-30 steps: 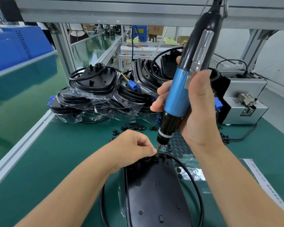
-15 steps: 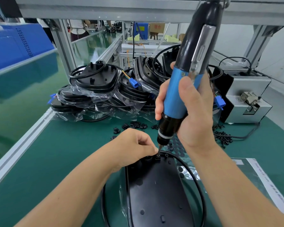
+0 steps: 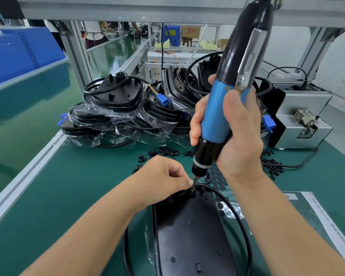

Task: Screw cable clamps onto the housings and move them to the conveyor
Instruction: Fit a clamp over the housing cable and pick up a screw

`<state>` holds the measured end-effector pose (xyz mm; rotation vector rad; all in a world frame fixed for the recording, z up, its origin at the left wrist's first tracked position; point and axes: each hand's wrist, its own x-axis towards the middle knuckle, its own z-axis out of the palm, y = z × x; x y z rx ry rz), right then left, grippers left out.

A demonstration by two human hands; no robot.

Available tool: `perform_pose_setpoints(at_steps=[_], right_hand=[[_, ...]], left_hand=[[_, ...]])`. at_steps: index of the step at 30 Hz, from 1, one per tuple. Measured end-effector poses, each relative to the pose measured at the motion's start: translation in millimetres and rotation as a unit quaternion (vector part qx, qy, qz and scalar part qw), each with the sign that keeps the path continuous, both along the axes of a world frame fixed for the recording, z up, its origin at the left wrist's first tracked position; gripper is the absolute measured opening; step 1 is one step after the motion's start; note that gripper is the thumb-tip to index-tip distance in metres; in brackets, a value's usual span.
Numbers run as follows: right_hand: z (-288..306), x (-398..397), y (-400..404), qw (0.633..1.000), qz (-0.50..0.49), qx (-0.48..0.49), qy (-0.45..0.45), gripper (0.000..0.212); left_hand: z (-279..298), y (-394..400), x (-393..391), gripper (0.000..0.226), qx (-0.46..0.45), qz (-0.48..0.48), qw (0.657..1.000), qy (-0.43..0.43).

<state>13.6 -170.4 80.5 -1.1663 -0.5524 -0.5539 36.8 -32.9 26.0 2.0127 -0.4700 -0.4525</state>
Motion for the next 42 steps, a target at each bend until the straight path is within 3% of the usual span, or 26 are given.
perform_pose_setpoints(at_steps=[4, 6, 10, 12, 19, 23, 27, 31, 35, 38, 40, 42], right_hand=[[2.0, 0.0, 0.9, 1.000, 0.022, 0.009, 0.012, 0.074], [1.8, 0.5, -1.9, 0.999, 0.020, 0.028, 0.022, 0.081], [-3.2, -2.1, -15.3, 0.992, -0.002, 0.118, 0.053, 0.070], [-5.5, -5.5, -21.8, 0.985, -0.019, 0.158, 0.073, 0.054], [15.3, -21.2, -31.7, 0.989, -0.073, 0.130, 0.018, 0.050], [22.9, -32.2, -70.8, 0.978, -0.149, 0.102, 0.107, 0.054], [-3.5, -45.1, -111.2, 0.945, -0.242, 0.110, 0.190, 0.033], [-24.0, -55.0, -140.6, 0.924, -0.282, 0.118, 0.232, 0.031], [-32.0, -57.0, -158.4, 0.910, -0.307, 0.099, 0.262, 0.047], [-40.4, -56.3, -168.2, 0.896, -0.318, 0.101, 0.292, 0.042], [-45.5, -57.0, -174.8, 0.883, -0.327, 0.084, 0.325, 0.034], [-49.8, -58.9, -182.6, 0.852, -0.360, 0.017, 0.380, 0.039]], left_hand=[[-1.1, 0.1, 0.7, 0.020, 0.002, 0.001, 1.000, -0.001], [-0.9, 0.5, 0.9, 0.022, 0.004, -0.002, 1.000, 0.000], [-0.3, 0.4, 0.0, 0.022, 0.005, -0.006, 1.000, -0.012], [1.2, -1.1, -1.3, 0.020, 0.010, -0.008, 1.000, -0.019], [6.7, -4.8, -10.6, 0.016, 0.051, -0.010, 0.998, -0.037], [11.8, 0.7, -13.6, 0.015, 0.090, 0.006, 0.995, -0.049], [14.8, 9.8, -12.5, 0.013, 0.104, 0.019, 0.993, -0.052], [14.2, 4.6, -16.3, 0.003, 0.119, 0.029, 0.988, -0.096], [18.1, -15.9, -24.9, 0.007, 0.176, 0.008, 0.965, -0.194], [17.6, -47.6, -29.5, 0.027, 0.273, -0.069, 0.919, -0.275], [15.3, -69.6, -27.2, 0.049, 0.352, -0.126, 0.891, -0.260], [15.6, -85.8, -19.7, 0.053, 0.400, -0.159, 0.879, -0.203]])
